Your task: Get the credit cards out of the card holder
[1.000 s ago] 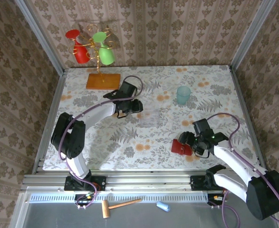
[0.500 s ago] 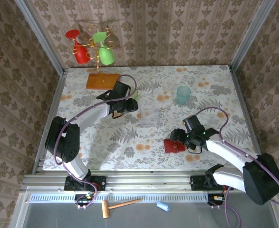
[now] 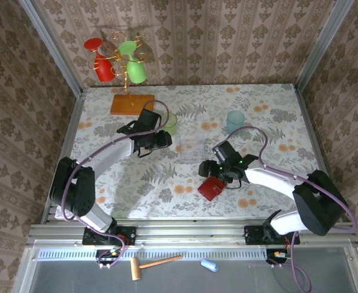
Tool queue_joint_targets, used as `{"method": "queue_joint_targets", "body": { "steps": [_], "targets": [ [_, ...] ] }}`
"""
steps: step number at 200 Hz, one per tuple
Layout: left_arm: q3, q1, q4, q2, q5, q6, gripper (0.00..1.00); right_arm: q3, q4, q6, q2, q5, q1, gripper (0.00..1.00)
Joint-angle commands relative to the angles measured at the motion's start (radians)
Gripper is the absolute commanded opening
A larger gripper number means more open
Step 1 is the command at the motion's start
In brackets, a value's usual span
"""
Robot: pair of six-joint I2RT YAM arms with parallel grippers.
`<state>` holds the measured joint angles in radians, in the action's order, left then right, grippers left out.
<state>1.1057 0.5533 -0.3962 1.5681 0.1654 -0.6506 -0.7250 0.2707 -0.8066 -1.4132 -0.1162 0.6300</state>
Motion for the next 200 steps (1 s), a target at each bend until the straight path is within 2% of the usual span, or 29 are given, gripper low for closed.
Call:
{"method": "queue_joint_targets", "body": {
  "steps": [1,69,101,133,167,200],
  "targets": [
    [-0.045,-0.014,-0.014,-0.055,0.006,0.019,0.33,-0.044,-0.034,0.004,-0.043,0.013,0.041,0.8],
    [-0.144,-0.03,-0.006,-0.136,0.031,0.002,0.33,-0.12,-0.026,-0.001,-0.12,-0.029,0.115,0.8],
    [-0.156,-0.017,0.017,-0.137,0.064,-0.008,0.33,-0.132,0.134,-0.002,-0.033,0.092,0.117,0.8],
    [-0.147,0.034,0.04,-0.107,0.077,-0.023,0.33,-0.128,0.33,0.024,0.061,0.215,0.105,0.78],
    [-0.159,0.06,0.091,-0.065,0.1,-0.058,0.33,-0.105,0.434,0.06,0.075,0.223,0.07,0.72],
    [-0.154,0.075,0.095,-0.046,0.098,-0.061,0.33,-0.082,0.417,0.074,0.062,0.185,0.044,0.66]
  ]
}}
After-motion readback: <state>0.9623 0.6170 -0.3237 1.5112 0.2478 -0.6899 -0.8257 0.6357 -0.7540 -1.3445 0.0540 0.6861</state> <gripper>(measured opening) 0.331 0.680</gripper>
